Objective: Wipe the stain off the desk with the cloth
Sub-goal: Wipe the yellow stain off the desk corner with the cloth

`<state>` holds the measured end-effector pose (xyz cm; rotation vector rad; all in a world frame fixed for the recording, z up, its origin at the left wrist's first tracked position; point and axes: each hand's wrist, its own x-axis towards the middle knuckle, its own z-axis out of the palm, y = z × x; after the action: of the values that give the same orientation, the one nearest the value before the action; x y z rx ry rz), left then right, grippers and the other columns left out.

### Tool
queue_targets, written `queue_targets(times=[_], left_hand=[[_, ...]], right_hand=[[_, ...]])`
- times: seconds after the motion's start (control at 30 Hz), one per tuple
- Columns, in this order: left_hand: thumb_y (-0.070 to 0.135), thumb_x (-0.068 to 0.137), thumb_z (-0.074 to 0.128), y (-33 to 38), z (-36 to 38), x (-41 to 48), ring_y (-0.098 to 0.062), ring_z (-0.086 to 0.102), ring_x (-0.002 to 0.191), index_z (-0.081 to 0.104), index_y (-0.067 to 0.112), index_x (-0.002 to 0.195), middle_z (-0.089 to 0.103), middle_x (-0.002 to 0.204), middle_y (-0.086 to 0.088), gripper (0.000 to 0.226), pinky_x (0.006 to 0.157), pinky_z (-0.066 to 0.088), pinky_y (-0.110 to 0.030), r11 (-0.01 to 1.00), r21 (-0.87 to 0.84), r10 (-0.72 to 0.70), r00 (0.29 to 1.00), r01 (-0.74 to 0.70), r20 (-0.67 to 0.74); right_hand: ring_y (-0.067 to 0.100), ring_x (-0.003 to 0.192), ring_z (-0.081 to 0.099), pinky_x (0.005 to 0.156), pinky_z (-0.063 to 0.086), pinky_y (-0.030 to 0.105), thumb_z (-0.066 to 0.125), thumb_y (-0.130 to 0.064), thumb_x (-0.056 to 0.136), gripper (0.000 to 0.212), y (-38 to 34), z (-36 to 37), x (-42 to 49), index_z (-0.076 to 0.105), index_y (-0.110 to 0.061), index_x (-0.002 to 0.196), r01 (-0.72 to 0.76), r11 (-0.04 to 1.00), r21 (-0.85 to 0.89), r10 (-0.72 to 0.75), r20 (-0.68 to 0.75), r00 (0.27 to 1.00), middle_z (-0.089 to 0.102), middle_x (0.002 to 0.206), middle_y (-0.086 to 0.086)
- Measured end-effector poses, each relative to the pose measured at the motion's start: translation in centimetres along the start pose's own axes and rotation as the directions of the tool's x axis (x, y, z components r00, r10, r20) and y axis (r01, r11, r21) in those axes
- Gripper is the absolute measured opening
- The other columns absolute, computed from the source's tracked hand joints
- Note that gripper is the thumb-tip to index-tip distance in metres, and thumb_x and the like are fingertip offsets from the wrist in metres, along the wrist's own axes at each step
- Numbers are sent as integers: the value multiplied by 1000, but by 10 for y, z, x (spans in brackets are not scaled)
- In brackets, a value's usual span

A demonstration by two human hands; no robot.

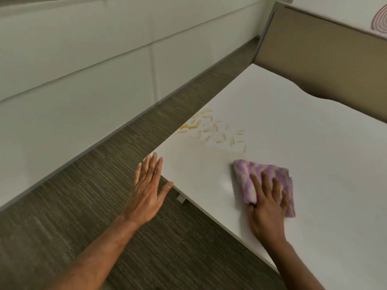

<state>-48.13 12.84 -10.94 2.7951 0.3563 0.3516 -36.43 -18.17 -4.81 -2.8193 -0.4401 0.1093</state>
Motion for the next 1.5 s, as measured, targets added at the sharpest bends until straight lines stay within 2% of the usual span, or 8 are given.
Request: queue_targets(times=[0.17, 0.3, 0.43, 0.6, 0.9, 1.1, 1.37, 1.5], left_hand=[[66, 104, 15, 1, 0, 0, -23, -6, 161, 3, 12, 164, -5, 174, -9, 82, 130, -1, -48, 1000, -17, -7, 1000, 7, 10], [67, 103, 11, 0, -1, 1, -21, -8, 160, 1, 14, 164, -6, 174, -8, 82, 130, -1, -49, 1000, -21, -6, 1000, 7, 30], [67, 103, 12, 1, -3, 0, -20, -7, 161, 2, 14, 164, -4, 174, -7, 82, 130, 3, -52, 999, -40, -11, 999, 13, 30], [67, 103, 11, 2, -4, 1, -21, -6, 161, 2, 14, 164, -4, 174, -7, 82, 130, 4, -53, 999, -51, -14, 1000, 16, 28], [64, 105, 16, 0, 1, 0, -21, -5, 161, 5, 13, 165, -3, 174, -6, 80, 129, 0, -48, 998, -59, -9, 1000, 10, 3], [65, 104, 16, 0, 1, 1, -21, -4, 161, 8, 13, 164, -2, 174, -6, 81, 129, 1, -49, 998, -68, -6, 1000, 5, -12], [65, 104, 17, 2, 0, 0, -20, -2, 161, 8, 13, 164, 0, 174, -6, 80, 130, -4, -43, 997, -71, 3, 999, -5, -32], [64, 105, 18, 2, 0, 1, -20, 0, 161, 11, 13, 164, 1, 174, -5, 79, 130, -2, -44, 998, -66, -1, 999, -2, -42]], right_hand=[[38, 155, -12, 122, -8, 60, 48, -31, 99, 72, -34, 8, 46, 10, -36, 160, -52, 999, 9, 52, 10, 999, -4, 171, 6], [39, 155, -15, 120, -14, 60, 49, -30, 97, 76, -56, 16, 42, 7, -38, 160, 118, 993, 9, -119, 64, 991, -8, 170, 3], [30, 156, -16, 124, -5, 58, 50, -28, 92, 79, -48, 16, 5, 10, -40, 159, 263, 965, 18, -264, 77, 961, -6, 170, -3], [27, 156, -15, 125, -5, 54, 56, -22, 91, 83, -10, 5, -12, 11, -40, 159, 111, 994, 6, -111, 43, 993, -6, 170, -5], [35, 155, -13, 123, -10, 57, 48, -30, 100, 72, -9, -5, 56, 9, -40, 159, -81, 997, 9, 81, 1, 997, -5, 171, 3], [38, 154, -16, 120, -12, 62, 49, -31, 97, 75, -37, 4, 81, 8, -41, 159, 1, 1000, -15, 0, 50, 999, -6, 170, 4], [31, 153, -24, 120, -18, 55, 45, -35, 99, 74, -44, 19, 44, 3, -45, 158, 246, 969, 3, -246, 61, 967, -14, 169, -2], [26, 154, -25, 124, -11, 57, 48, -28, 97, 77, -25, 18, 17, 5, -42, 159, 198, 980, 6, -198, 29, 980, -16, 168, -4]])
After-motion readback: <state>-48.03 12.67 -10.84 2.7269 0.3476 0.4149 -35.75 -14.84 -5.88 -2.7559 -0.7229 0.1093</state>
